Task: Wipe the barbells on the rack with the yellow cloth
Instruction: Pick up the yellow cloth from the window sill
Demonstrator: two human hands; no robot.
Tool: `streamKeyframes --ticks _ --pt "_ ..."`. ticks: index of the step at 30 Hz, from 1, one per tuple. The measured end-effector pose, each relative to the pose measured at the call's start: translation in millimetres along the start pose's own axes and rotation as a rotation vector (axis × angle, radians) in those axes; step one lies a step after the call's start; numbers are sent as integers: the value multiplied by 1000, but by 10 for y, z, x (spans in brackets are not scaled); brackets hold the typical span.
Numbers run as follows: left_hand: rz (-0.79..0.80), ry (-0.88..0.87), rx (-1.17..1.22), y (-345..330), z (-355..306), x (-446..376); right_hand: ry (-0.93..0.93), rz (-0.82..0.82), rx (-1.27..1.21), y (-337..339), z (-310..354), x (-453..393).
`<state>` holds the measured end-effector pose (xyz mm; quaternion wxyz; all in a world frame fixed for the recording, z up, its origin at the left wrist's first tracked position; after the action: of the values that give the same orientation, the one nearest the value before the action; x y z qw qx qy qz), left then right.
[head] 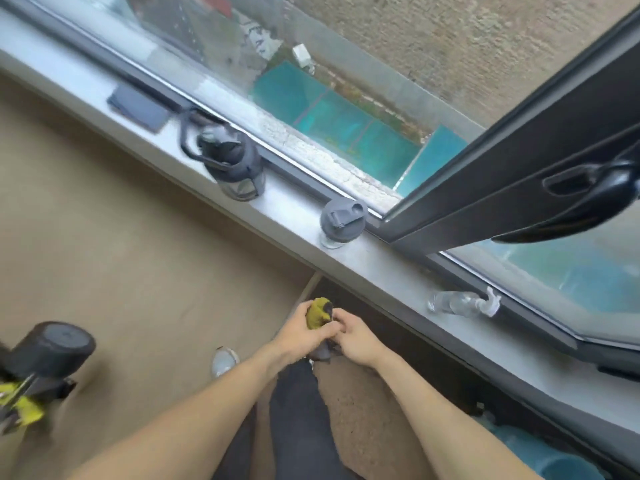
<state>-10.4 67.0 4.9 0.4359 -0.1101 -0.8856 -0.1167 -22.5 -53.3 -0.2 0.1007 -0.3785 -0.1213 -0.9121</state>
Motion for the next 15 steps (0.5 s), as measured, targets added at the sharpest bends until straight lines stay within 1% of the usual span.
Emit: streamKeyframes --ticks 4,9,12,15 --pt "-42 -76 48 501 20 646 30 139 34 -431 529 558" --pt "-112 -156 39 1185 200 1406 -63 227 30 -965 952 1068" --pt "-140 -213 72 1618 477 1861 -102 264 19 -1470 1082 1326" --pt "-197 -276 127 2135 876 2309 -105 277 -34 -2113 1181 1639"
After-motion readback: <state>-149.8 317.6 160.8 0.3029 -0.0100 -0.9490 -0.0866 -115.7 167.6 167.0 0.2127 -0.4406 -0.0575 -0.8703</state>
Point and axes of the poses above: each hand's wrist, its own x-axis away from the middle knuckle, its own y-axis out of the back of the hand, z = x × y, the point moved 7 cm from there along -x, towards the middle knuckle, and after that the axes turned 7 degrees about -z, right-handed, at the moved point
